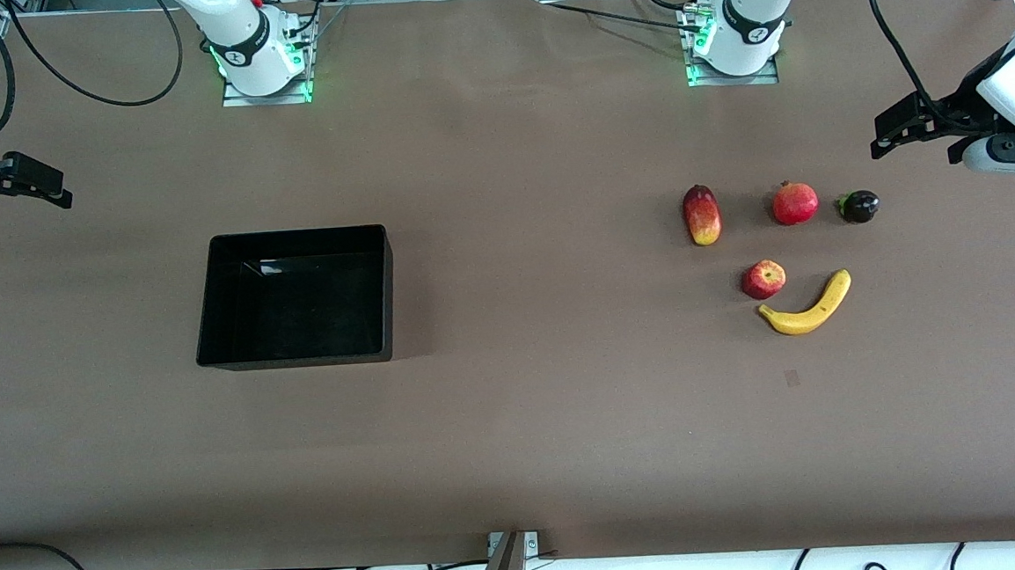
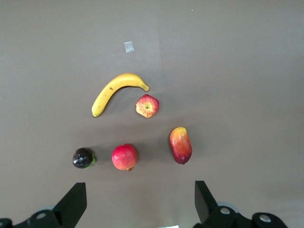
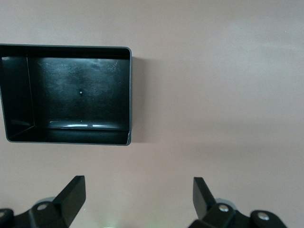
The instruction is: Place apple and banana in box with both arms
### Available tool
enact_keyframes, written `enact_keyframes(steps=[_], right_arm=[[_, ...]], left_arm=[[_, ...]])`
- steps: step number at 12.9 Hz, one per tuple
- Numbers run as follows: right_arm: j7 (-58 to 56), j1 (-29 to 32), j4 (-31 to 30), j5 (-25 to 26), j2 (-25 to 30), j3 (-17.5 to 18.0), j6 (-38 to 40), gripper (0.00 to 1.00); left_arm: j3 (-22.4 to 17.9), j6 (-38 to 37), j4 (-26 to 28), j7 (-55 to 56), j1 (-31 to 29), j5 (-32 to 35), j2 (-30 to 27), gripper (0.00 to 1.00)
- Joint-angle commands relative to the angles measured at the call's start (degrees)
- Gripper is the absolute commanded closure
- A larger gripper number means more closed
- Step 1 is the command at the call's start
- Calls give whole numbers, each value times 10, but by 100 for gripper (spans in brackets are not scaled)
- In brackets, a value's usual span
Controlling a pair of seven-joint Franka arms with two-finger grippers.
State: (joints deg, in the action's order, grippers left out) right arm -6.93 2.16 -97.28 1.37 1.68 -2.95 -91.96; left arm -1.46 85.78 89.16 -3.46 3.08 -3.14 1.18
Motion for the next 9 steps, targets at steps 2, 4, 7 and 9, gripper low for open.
enact_keyframes(steps=[2, 4, 7, 9], right_arm=[[5, 5, 7, -8, -2, 1, 7, 0], [-2, 5, 7, -8, -2, 1, 7, 0], [-2, 4, 7, -8, -2, 1, 7, 0], [-2, 5, 7, -8, -2, 1, 8, 0]], left_arm=[[3, 4, 8, -1, -4, -8, -7, 0], [3, 3, 8, -1, -4, -9, -7, 0], [3, 4, 8, 0, -4, -9, -6, 0], [4, 3, 8, 0, -4, -8, -6, 0]])
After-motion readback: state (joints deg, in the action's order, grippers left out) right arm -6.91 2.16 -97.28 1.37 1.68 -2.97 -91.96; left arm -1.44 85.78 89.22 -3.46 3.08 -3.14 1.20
